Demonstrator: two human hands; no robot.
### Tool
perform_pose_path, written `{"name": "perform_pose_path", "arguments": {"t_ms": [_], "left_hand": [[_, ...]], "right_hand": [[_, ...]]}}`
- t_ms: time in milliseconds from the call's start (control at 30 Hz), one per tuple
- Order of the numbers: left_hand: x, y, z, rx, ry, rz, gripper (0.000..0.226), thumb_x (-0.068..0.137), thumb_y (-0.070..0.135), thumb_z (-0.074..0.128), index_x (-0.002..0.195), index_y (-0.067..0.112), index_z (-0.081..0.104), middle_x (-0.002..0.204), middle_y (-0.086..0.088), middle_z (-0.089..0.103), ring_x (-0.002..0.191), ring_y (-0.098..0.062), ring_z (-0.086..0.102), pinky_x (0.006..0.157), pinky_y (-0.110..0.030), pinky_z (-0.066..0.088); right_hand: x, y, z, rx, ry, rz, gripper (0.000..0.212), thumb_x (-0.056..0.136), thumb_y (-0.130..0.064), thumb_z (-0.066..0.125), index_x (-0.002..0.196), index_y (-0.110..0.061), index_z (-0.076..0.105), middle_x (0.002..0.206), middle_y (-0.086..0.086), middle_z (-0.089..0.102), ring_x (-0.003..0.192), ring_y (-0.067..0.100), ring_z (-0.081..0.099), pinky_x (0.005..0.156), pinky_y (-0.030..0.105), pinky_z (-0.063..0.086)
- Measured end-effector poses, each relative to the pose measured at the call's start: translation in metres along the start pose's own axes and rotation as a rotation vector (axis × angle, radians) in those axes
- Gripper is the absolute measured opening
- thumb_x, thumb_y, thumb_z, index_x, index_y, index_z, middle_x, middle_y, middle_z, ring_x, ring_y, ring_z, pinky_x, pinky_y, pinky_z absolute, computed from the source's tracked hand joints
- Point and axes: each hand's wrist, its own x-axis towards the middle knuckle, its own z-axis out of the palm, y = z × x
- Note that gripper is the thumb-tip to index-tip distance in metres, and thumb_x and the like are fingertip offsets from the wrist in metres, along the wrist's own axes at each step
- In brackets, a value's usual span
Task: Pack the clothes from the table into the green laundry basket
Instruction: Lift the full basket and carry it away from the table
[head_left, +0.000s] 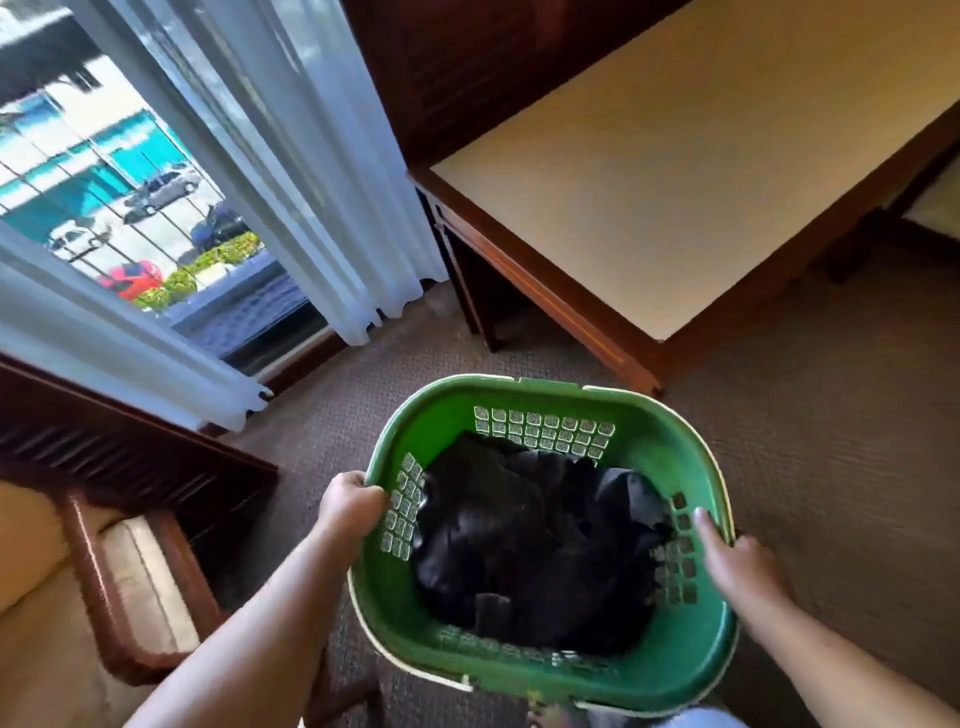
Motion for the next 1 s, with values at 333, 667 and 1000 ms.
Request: {"name": "perform_pose_path", "arguments": {"t_ms": [333,667,1000], "left_hand": [[0.079,0.057,0.002,0.177,-0.125,0.119,0.006,0.069,0.0,0.072,0.072,0.005,0.071,0.065,-0.011,0.071,0.064,-0.03,0.069,0.067,-0.042,0.061],[0.177,0.106,0.013,0.27,-0.303,0.264,0.005,0.069,-0.005,0.067,0.07,-0.001,0.07,0.057,-0.012,0.064,0.055,-0.026,0.062,0.057,-0.04,0.056],[0.302,0.141,0.019,0.319,-0.5,0.364,0.014,0.063,0.002,0.062,0.075,-0.001,0.067,0.064,-0.016,0.062,0.062,-0.028,0.061,0.061,-0.042,0.053]], "right_hand": [[-0.007,-0.019,0.024,0.204,-0.036,0.194,0.084,0.1,-0.055,0.043,0.147,0.013,0.032,0.149,0.033,0.041,0.133,0.046,0.046,0.106,0.049,0.038],[-0.027,-0.031,0.086,0.177,0.127,0.325,0.102,0.085,-0.084,0.03,0.138,0.001,0.051,0.118,0.021,0.063,0.093,0.031,0.065,0.069,0.037,0.051],[-0.028,-0.094,0.192,0.417,0.321,0.485,0.073,0.099,-0.061,0.041,0.118,0.007,0.055,0.108,0.027,0.062,0.093,0.04,0.063,0.068,0.038,0.045]]}}
